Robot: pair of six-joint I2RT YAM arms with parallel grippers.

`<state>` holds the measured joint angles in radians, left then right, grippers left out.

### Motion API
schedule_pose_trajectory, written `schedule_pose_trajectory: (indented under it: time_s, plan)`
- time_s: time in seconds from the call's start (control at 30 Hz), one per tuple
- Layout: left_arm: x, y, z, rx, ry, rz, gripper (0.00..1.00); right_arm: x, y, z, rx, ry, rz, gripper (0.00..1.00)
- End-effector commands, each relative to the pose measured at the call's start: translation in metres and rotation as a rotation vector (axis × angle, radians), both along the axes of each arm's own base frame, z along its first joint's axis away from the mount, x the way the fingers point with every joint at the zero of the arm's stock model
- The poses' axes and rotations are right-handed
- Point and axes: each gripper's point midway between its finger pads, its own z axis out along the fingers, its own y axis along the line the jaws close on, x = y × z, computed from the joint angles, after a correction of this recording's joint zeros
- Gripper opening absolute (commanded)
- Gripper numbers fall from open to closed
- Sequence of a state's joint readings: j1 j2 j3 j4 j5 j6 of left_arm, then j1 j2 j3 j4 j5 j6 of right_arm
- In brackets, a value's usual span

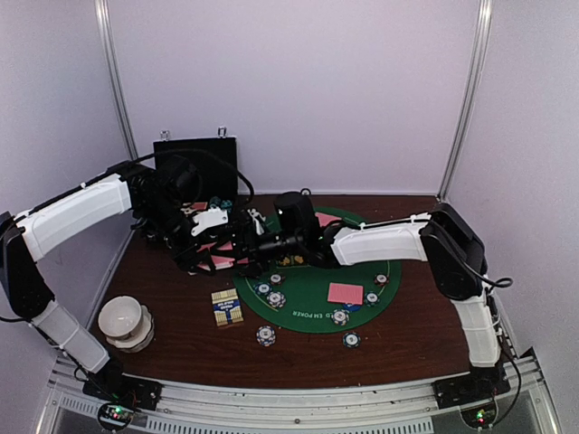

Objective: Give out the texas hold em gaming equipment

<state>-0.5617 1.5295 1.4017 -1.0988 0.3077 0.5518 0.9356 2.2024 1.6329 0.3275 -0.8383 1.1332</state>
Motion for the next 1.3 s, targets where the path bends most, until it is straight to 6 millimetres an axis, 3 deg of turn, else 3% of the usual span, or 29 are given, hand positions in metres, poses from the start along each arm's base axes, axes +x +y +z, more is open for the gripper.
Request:
schedule_pose_trajectory:
  time_s: [0.0, 0.23, 0.43, 0.73, 1.0, 1.27]
  plan:
    - [0.006, -0.006, 0.015, -0.044, -0.039, -0.005, 0.00, -0.005, 0.005, 0.001, 0.026, 0.018, 0.031, 0.72]
    - [0.004, -0.005, 0.014, -0.042, -0.039, -0.006, 0.00, 0.002, -0.017, -0.007, -0.004, 0.031, 0.004, 0.64]
    - [0.004, -0.005, 0.014, -0.044, -0.039, -0.007, 0.00, 0.007, -0.038, -0.010, -0.020, 0.035, -0.022, 0.49]
    - [0.005, -0.005, 0.014, -0.041, -0.040, -0.005, 0.00, 0.001, -0.047, 0.012, 0.002, 0.020, -0.019, 0.31]
    - [0.005, -0.004, 0.013, -0.037, -0.040, -0.004, 0.00, -0.001, -0.055, 0.027, 0.033, 0.027, -0.022, 0.27]
    - [0.006, -0.003, 0.012, -0.031, -0.042, -0.003, 0.00, 0.008, -0.078, 0.040, 0.067, 0.036, -0.066, 0.17]
